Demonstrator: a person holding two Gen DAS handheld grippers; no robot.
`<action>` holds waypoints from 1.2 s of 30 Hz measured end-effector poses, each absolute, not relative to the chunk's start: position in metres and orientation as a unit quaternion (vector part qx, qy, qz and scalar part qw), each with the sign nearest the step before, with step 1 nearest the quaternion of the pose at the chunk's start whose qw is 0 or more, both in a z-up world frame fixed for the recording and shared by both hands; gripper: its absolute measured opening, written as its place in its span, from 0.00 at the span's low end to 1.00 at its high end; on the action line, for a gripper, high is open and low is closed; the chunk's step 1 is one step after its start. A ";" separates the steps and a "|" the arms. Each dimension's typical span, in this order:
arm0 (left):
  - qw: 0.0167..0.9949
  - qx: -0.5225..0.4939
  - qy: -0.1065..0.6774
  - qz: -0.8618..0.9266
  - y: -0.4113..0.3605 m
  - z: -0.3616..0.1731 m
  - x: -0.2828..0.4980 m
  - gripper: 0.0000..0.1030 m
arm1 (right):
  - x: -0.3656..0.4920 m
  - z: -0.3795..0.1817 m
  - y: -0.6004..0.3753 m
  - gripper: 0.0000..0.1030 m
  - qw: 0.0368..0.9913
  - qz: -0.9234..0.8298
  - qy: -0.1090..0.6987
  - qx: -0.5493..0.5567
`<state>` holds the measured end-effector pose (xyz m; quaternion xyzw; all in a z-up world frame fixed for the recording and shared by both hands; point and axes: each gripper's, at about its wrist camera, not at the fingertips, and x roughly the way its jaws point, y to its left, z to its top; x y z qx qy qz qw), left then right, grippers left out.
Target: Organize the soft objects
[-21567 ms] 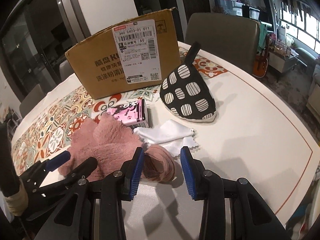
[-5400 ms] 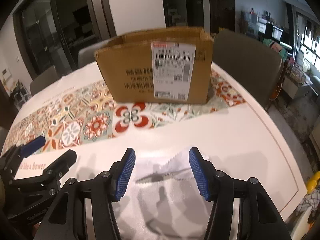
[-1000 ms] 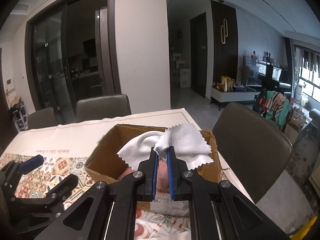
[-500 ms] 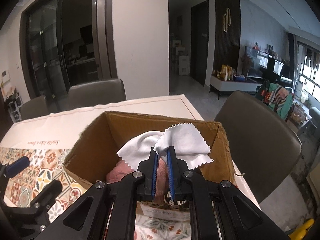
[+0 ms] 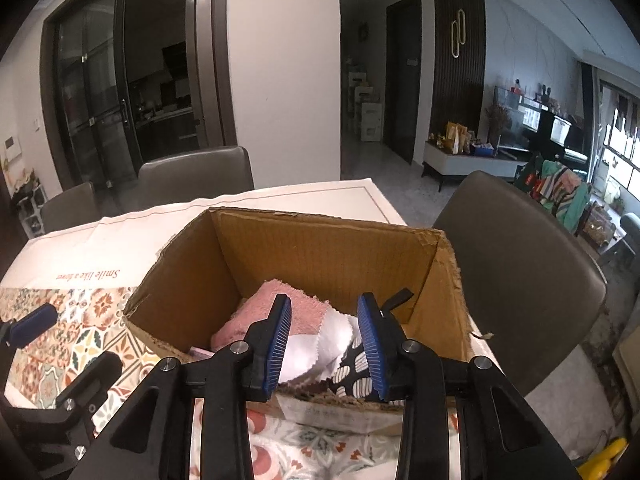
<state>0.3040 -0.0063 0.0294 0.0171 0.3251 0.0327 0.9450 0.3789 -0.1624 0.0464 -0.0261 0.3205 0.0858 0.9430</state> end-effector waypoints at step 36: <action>0.971 0.038 0.237 0.015 -0.022 0.090 0.178 0.96 | 0.211 0.102 -0.186 0.43 0.967 0.034 0.253 0.007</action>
